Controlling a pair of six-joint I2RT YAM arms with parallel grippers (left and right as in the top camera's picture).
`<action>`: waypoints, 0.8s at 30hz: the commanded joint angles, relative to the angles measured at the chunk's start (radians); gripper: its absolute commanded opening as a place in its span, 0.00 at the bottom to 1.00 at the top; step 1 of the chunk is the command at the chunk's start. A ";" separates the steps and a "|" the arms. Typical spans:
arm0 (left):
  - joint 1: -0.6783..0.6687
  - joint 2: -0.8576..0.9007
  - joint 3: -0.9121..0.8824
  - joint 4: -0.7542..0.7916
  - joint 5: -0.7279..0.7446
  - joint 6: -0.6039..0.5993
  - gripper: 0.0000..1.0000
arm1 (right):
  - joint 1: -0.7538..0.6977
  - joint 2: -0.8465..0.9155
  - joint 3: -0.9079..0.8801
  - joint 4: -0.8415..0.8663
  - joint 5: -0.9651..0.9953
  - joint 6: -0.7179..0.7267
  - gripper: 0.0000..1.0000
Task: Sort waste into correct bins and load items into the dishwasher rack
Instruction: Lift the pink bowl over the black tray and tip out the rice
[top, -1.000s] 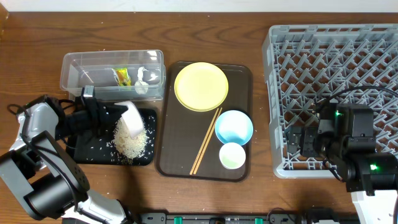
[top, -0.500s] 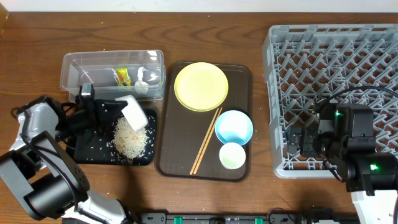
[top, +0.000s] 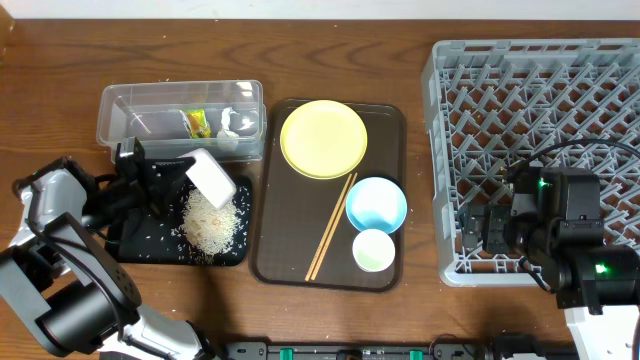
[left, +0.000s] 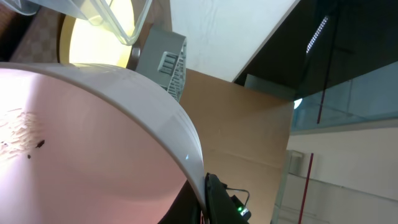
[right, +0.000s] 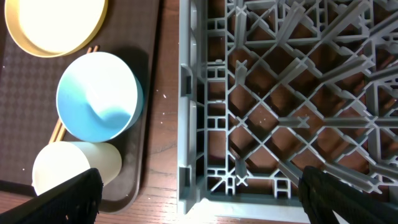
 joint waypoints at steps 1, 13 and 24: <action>0.008 0.003 -0.002 -0.006 0.030 0.009 0.06 | 0.009 -0.004 0.016 -0.002 -0.005 0.012 0.99; 0.034 0.000 -0.002 0.093 0.031 -0.009 0.06 | 0.009 -0.004 0.016 -0.003 -0.005 0.012 0.99; 0.037 0.000 -0.002 0.110 -0.025 0.028 0.06 | 0.009 -0.004 0.016 -0.005 -0.005 0.012 0.99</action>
